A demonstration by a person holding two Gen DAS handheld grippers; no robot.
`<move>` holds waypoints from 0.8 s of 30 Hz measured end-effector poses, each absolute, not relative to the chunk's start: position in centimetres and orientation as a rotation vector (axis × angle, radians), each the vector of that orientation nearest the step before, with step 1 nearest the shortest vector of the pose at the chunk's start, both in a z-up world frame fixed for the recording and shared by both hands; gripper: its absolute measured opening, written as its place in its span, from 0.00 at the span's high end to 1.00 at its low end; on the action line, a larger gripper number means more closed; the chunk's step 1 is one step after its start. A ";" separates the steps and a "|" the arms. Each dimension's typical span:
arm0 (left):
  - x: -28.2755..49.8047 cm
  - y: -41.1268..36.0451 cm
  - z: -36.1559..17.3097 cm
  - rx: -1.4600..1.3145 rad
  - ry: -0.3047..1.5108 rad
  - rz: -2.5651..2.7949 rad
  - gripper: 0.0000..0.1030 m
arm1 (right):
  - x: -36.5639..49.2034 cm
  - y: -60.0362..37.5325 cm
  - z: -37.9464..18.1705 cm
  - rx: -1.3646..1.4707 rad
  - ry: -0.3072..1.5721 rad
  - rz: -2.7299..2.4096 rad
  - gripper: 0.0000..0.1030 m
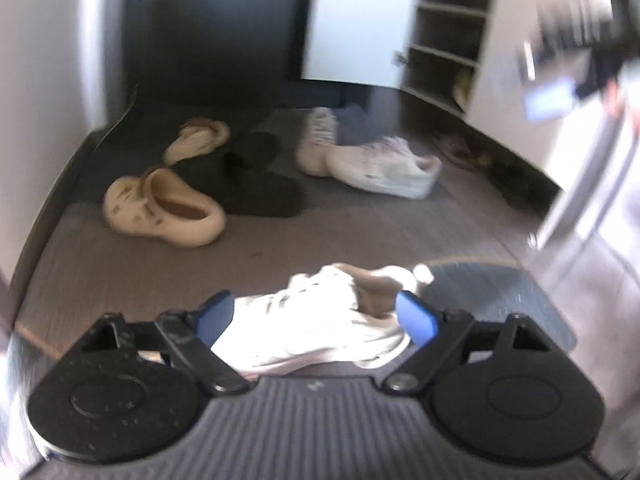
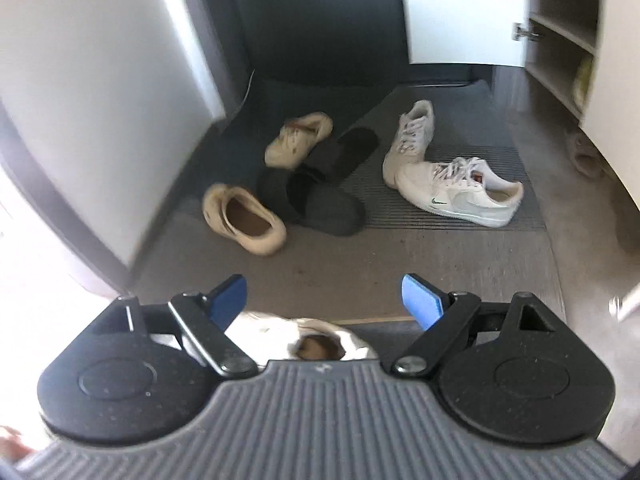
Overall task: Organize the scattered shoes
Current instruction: 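Grasp a white sneaker heel with the right gripper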
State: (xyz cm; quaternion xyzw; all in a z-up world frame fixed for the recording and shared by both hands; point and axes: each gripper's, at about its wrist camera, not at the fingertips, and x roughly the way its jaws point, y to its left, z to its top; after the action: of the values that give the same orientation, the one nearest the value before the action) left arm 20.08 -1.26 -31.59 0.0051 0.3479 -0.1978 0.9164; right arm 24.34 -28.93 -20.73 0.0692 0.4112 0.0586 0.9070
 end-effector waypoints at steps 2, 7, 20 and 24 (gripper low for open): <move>21.3 0.4 -31.6 -0.034 0.741 -0.347 0.12 | 26.2 -29.4 -24.3 0.134 0.929 0.142 0.16; 24.5 3.7 -32.6 -0.173 0.848 -0.254 0.11 | 30.0 -29.4 -32.0 0.051 1.168 0.259 0.23; 26.6 5.2 -34.5 -0.183 0.886 -0.219 0.11 | 36.8 -24.9 -37.4 -0.287 1.180 0.419 0.33; 26.1 4.5 -34.2 -0.128 0.862 -0.226 0.11 | 36.8 -23.4 -39.2 -0.403 1.200 0.459 0.38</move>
State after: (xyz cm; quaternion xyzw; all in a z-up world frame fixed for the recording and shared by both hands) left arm 26.11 4.50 -34.24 -0.0619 0.4167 -0.1093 0.9003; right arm 36.75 -23.43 -39.25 -0.1868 0.5559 0.2125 0.7816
